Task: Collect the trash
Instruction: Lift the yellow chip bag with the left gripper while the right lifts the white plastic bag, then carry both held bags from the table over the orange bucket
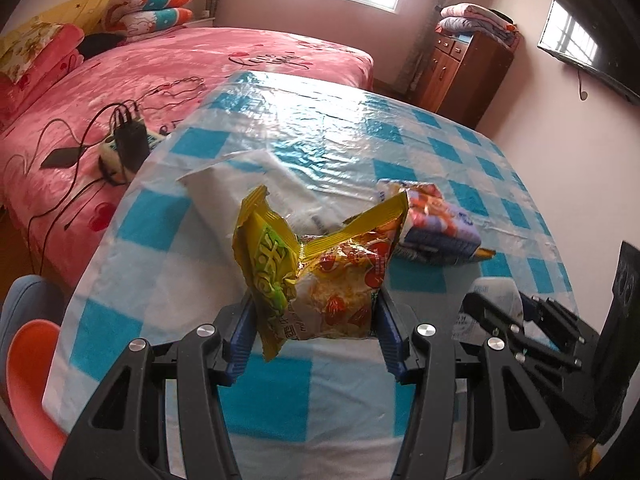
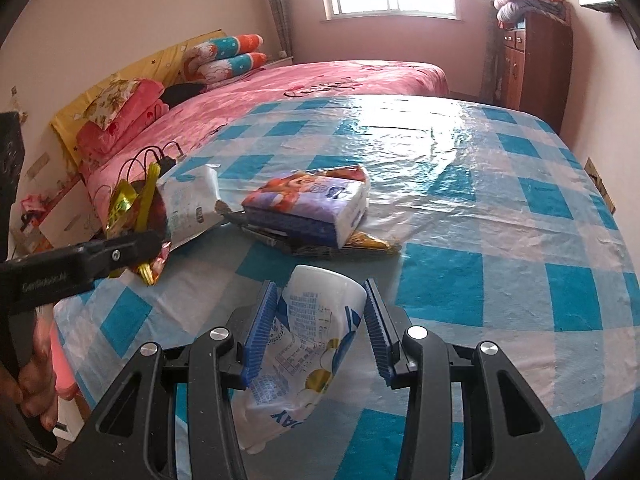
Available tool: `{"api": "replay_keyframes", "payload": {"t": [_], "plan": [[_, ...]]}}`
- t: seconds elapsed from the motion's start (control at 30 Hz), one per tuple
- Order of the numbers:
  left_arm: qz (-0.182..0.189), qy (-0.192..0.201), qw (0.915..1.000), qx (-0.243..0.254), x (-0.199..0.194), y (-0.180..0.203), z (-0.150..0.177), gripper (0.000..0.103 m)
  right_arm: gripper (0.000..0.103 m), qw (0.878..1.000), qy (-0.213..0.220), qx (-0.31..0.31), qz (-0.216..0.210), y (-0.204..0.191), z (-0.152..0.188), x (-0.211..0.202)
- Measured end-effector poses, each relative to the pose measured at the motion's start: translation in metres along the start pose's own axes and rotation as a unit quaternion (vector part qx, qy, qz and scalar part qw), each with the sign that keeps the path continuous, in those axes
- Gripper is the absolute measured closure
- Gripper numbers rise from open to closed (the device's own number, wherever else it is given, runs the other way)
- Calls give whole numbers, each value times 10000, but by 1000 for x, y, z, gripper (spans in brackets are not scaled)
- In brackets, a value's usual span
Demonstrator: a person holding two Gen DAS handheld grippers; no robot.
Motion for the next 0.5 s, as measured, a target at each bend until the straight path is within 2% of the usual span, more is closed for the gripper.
{"api": "replay_keyframes", "payload": {"t": [0.5], "plan": [[-155, -46, 9997, -187, -18, -34, 23, 49, 58, 9993, -21, -308, -205, -28, -1, 0]]}}
Point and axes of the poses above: each gripper's, at about its wrist camera, not at the fingertips, and x roughly the way its jaws point, y to its right, z to its underside, the point moved 2 cm from there along x, roughly the way its jaws point, and after that the axes turned 15 degrees about y, right-handed, at the moved point
